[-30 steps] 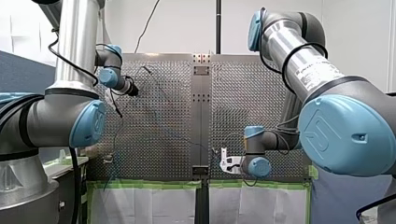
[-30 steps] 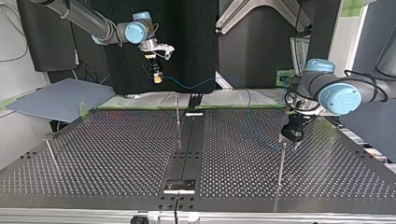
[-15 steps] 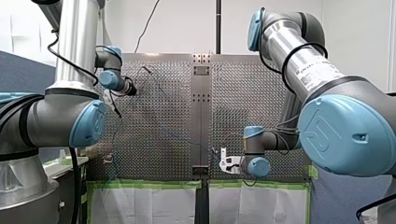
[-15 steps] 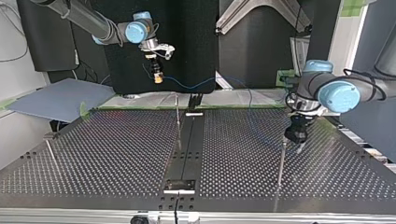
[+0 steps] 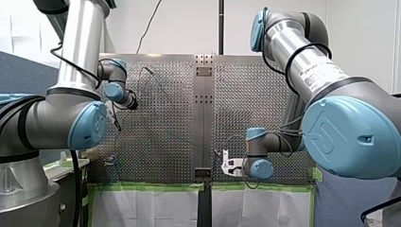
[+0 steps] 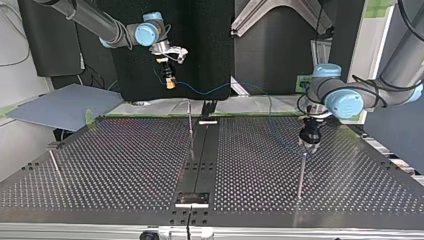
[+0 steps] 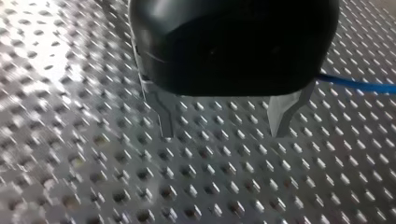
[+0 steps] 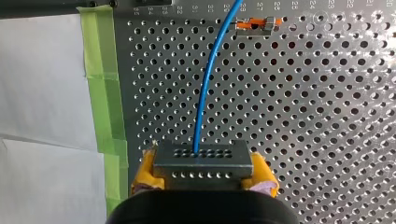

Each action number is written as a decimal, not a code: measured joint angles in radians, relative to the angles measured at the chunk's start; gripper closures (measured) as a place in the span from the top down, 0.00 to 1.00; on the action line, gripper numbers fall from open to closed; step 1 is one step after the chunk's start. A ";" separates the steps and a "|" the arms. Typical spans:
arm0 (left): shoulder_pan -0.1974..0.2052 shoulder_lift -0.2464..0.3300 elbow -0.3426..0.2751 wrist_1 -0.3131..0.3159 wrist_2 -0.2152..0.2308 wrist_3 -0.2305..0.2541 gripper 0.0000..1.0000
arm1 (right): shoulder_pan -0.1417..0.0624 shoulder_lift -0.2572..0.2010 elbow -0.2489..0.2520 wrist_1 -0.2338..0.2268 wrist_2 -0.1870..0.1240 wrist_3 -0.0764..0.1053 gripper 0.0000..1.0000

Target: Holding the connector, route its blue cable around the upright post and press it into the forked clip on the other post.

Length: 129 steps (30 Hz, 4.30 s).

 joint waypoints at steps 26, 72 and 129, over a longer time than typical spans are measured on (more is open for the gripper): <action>-0.011 -0.017 0.030 -0.204 -0.120 0.227 0.98 | 0.003 0.000 0.000 0.002 0.000 0.000 0.00; 0.009 0.196 -0.049 -0.337 -0.066 0.150 0.98 | 0.005 0.001 0.000 -0.005 -0.001 0.001 0.00; -0.056 0.463 0.161 -0.614 -0.087 0.491 0.98 | -0.069 0.001 -0.074 0.131 -0.004 -0.003 0.00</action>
